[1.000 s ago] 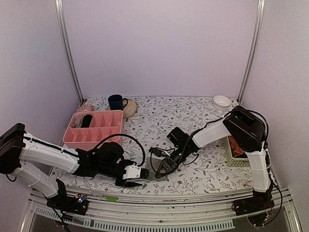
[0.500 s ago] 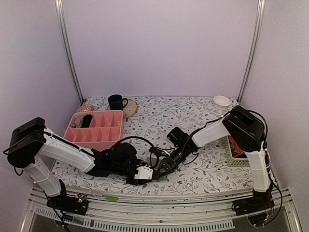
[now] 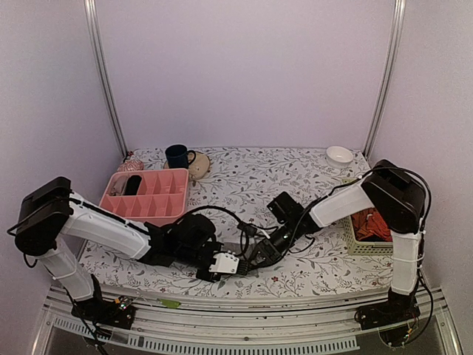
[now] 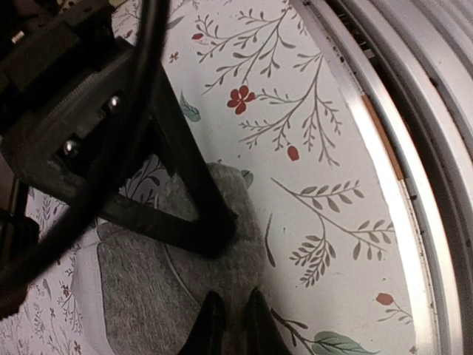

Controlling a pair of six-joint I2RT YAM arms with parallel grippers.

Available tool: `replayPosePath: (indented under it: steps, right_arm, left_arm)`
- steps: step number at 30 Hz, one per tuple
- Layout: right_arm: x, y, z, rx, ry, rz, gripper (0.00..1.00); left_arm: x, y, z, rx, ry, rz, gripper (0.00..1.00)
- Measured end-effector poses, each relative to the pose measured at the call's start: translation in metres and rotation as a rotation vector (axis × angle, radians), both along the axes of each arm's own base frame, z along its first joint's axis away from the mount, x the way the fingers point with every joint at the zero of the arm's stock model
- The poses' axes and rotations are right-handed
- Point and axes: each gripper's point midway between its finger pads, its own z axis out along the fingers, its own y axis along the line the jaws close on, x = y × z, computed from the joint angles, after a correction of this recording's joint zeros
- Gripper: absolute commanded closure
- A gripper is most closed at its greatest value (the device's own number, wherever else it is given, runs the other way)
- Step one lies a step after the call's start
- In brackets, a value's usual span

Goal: Roll the underwear
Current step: Roll the underwear at the center of the board.

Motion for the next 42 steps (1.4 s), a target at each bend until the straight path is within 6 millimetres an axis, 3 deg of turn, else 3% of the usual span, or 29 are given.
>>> replayPosePath:
  steps: [9, 11, 17, 21, 26, 36, 42]
  right_arm:
    - [0.034, -0.051, 0.043, 0.005, -0.351, -0.222, 0.53]
    - [0.035, -0.06, 0.052, 0.009, -0.423, -0.256, 0.48]
    - [0.026, -0.085, 0.078, 0.036, -0.619, -0.343, 0.47]
    - [0.008, -0.071, 0.081, 0.058, -0.738, -0.279, 0.49]
    - [-0.01, -0.042, 0.06, 0.042, -0.844, -0.142, 0.42]
    - [0.003, -0.004, 0.032, 0.036, -1.067, -0.003, 0.4]
    - [0.009, 0.009, 0.012, 0.02, -1.128, 0.055, 0.47]
  left_arm:
    - [0.005, 0.002, 0.001, 0.012, 0.157, -0.013, 1.0]
    - [0.011, 0.0, 0.002, 0.017, 0.212, -0.013, 1.0]
    - [0.028, -0.002, 0.002, 0.029, 0.383, -0.008, 1.0]
    - [0.036, -0.005, -0.003, 0.047, 0.495, -0.004, 1.0]
    - [0.041, -0.007, -0.01, 0.066, 0.611, -0.003, 1.0]
    - [0.04, -0.006, -0.01, 0.07, 0.682, -0.005, 1.0]
    - [0.04, -0.006, -0.01, 0.068, 0.694, -0.007, 1.0]
